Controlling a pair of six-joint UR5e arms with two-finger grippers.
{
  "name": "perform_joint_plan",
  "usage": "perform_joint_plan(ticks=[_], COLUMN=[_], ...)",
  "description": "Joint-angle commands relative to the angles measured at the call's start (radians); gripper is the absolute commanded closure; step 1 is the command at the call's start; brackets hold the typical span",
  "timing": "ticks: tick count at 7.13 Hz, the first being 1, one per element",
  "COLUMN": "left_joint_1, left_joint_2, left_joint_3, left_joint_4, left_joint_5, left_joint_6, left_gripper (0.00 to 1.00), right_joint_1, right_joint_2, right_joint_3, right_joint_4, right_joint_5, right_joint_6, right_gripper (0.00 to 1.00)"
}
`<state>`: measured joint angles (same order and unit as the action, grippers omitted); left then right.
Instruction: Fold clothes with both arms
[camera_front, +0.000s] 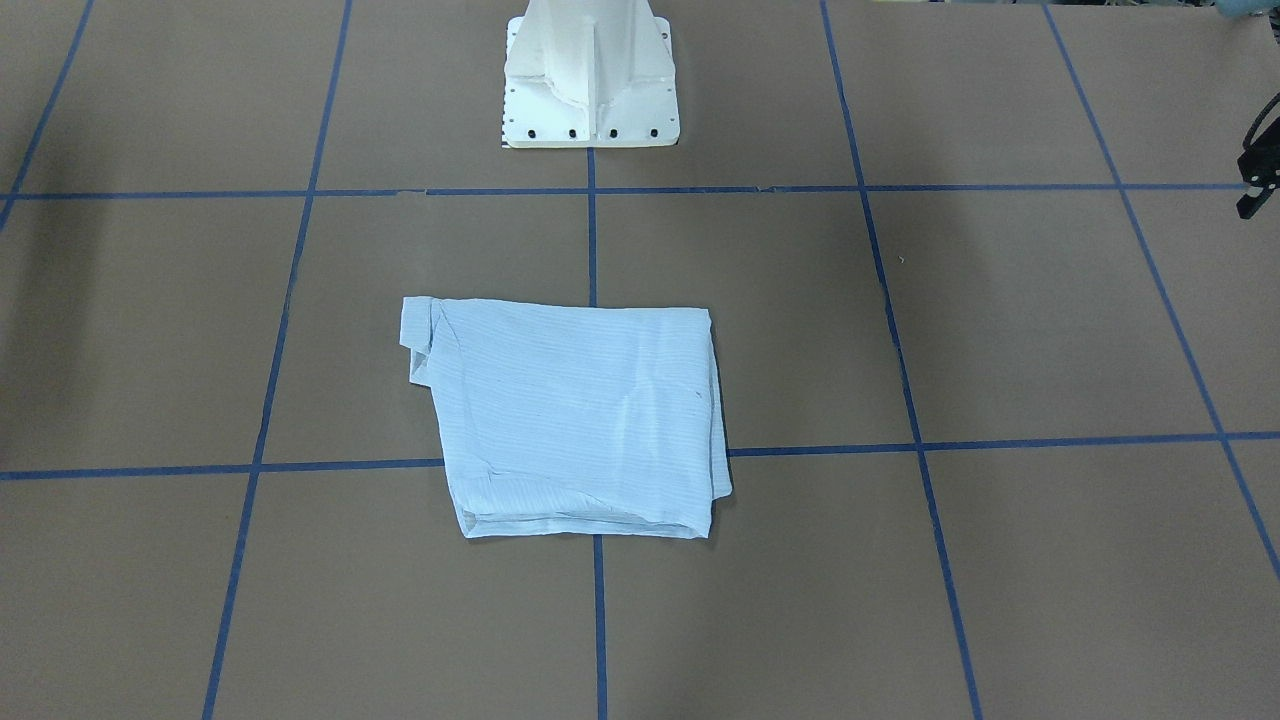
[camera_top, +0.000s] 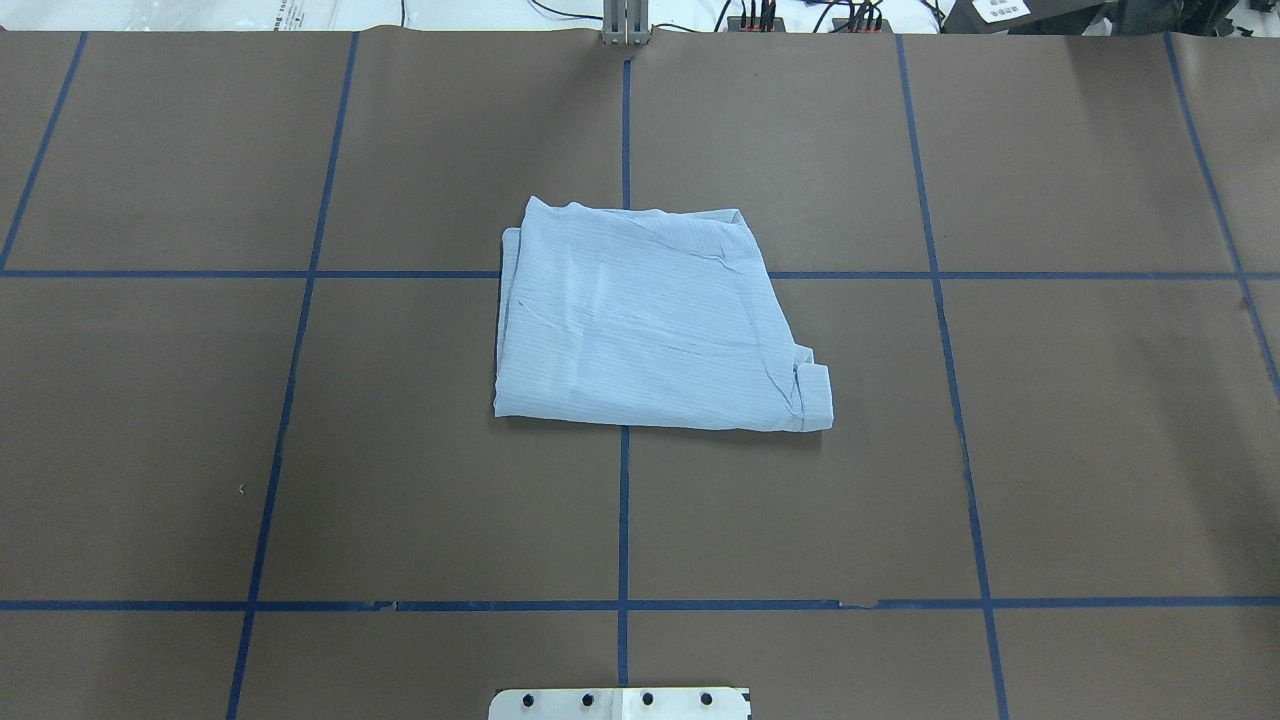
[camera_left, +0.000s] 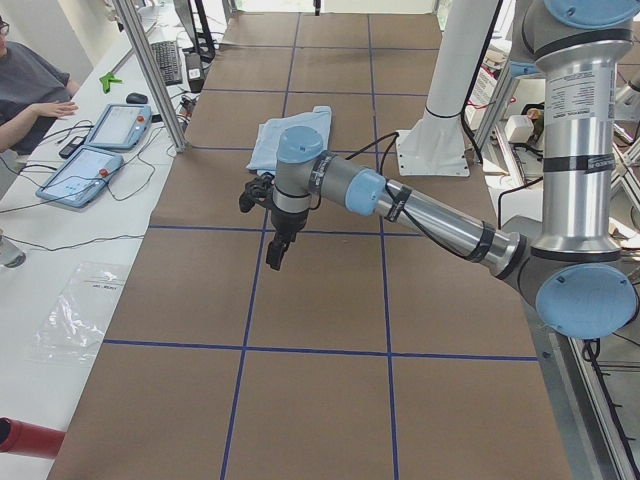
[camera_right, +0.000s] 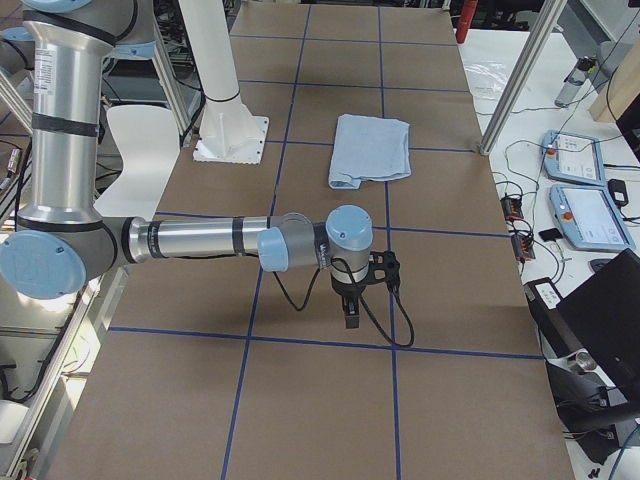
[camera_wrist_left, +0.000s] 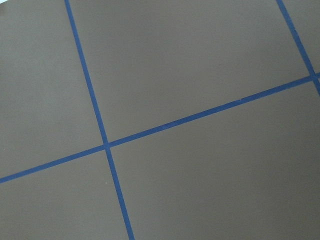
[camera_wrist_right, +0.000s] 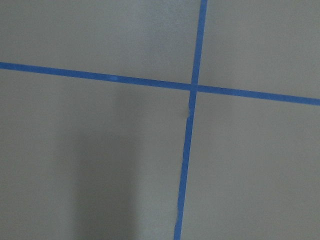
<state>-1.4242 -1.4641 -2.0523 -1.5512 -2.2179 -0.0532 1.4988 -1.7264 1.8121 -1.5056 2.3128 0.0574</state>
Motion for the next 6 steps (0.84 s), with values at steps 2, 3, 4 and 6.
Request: perform_joint_plan(ticks=[2, 3, 4, 6], left_joint_1=[-0.117, -0.142, -0.144, -0.145], left_joint_2=[0.073, 0.073, 0.077, 0.094], left_joint_3=[0.1, 0.151, 0.147, 0.175], left_joint_4=[-0.009, -0.027, -0.015, -0.046], left_joint_5=[-0.058, -0.092, -0.103, -0.089], left_joint_6=[0.198, 0.228, 0.22, 0.216], left_gripper=[0.0, 0.0, 0.0, 0.0], right_joint_1=[-0.005, -0.005, -0.006, -0.006], right_joint_2=[-0.03, -0.033, -0.038, -0.045], right_joint_3=[0.101, 0.098, 0.098, 0.096], right_joint_4=[-0.139, -0.137, -0.134, -0.13], right_joint_5=[-0.012, -0.013, -0.013, -0.013], right_joint_6=[-0.014, -0.013, -0.013, -0.011], right_gripper=[0.0, 0.0, 0.0, 0.0])
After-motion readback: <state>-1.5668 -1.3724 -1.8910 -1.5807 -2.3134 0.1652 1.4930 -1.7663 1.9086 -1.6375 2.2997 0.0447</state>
